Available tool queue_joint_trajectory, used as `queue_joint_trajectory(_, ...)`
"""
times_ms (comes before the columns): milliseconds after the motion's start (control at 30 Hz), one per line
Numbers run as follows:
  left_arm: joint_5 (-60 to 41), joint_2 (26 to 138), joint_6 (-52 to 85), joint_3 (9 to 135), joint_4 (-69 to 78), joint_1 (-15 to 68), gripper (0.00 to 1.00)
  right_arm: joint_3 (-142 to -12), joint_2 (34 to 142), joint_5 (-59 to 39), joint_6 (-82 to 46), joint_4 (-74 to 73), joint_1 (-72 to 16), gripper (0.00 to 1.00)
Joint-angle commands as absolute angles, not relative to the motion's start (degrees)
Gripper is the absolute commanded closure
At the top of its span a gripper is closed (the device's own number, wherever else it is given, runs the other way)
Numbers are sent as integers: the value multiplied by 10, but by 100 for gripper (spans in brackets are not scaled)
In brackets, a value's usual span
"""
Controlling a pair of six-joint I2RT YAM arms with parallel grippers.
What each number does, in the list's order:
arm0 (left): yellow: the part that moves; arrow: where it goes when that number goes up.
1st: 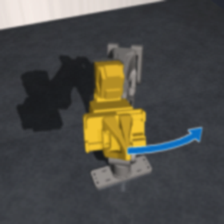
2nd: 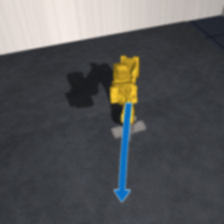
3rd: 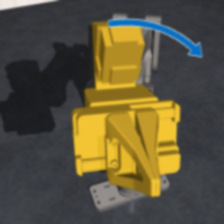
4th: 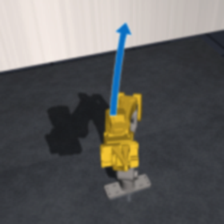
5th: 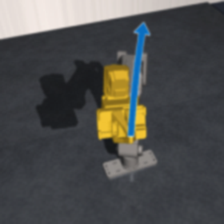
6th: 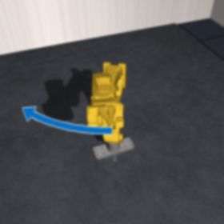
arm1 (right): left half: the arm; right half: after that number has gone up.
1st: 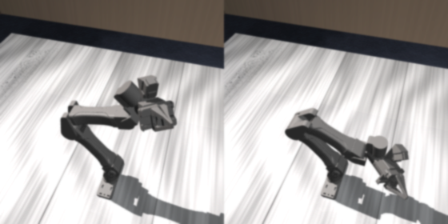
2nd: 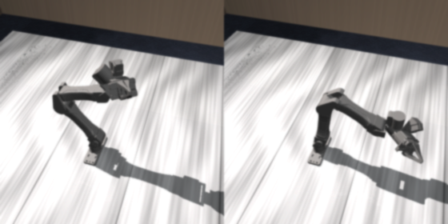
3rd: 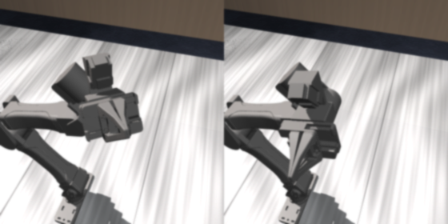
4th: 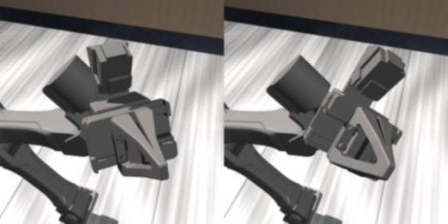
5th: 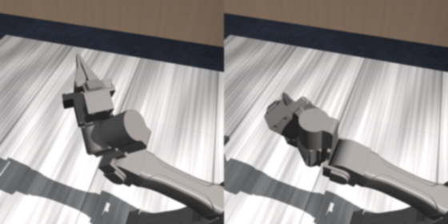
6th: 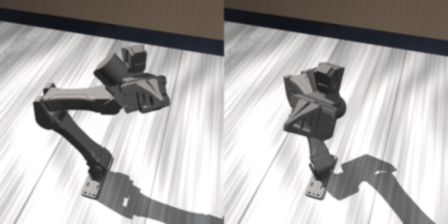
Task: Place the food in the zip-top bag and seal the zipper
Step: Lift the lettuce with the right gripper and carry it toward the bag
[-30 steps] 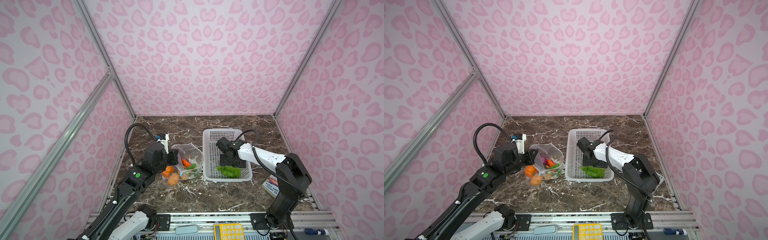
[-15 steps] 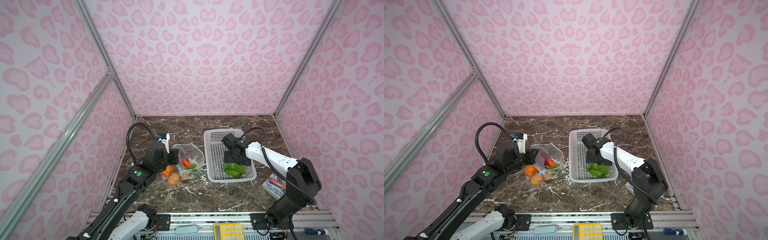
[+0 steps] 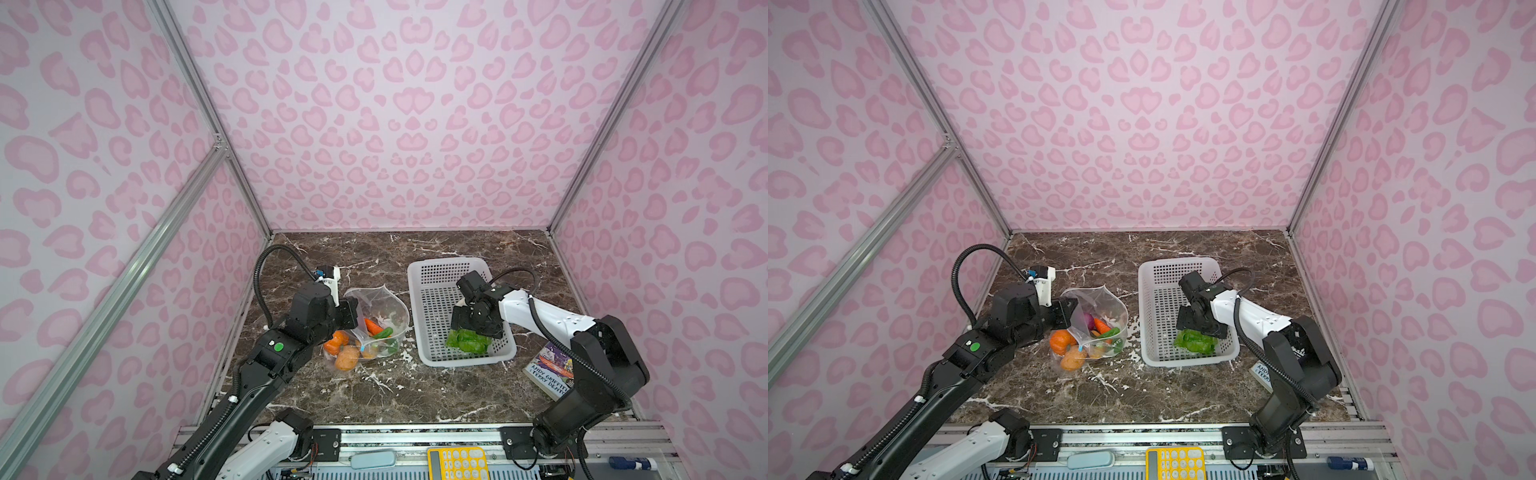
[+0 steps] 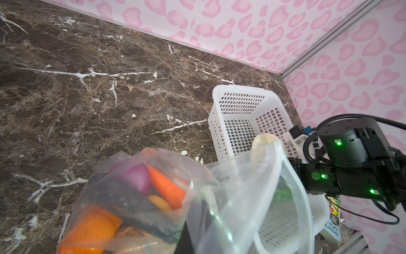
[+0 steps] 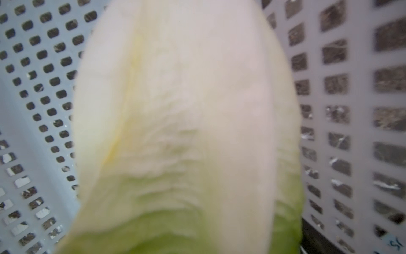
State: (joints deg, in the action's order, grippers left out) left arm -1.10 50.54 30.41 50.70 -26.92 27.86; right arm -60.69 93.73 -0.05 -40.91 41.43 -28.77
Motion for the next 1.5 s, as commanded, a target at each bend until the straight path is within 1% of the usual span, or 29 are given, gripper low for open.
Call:
queue_joint_trajectory(0,-16,506,303,516,-251,278,97,-612,950,-2,-385,408,-290,0)
queue_joint_trajectory(67,-17,505,305,515,-250,277,97,-620,957,10,-377,416,-290,1)
queue_joint_trajectory(167,-19,505,307,515,-250,277,97,-628,959,25,-370,426,-290,9)
queue_joint_trajectory(300,-19,504,310,517,-251,277,97,-629,950,30,-370,426,-290,25)
queue_joint_trajectory(600,-17,505,313,527,-257,276,97,-645,895,15,-373,422,-283,49)
queue_joint_trajectory(867,-6,511,316,536,-255,274,97,-698,807,-23,-350,427,-256,52)
queue_joint_trajectory(1000,-6,518,318,541,-253,272,97,-730,771,-80,-325,401,-253,53)
queue_joint_trajectory(1133,-5,526,320,547,-253,272,97,-728,735,-161,-336,328,-257,55)
queue_joint_trajectory(1233,-6,532,323,552,-252,271,97,-718,713,-199,-343,267,-279,56)
queue_joint_trajectory(1467,-14,536,329,554,-247,271,97,-720,708,-214,-334,214,-375,58)
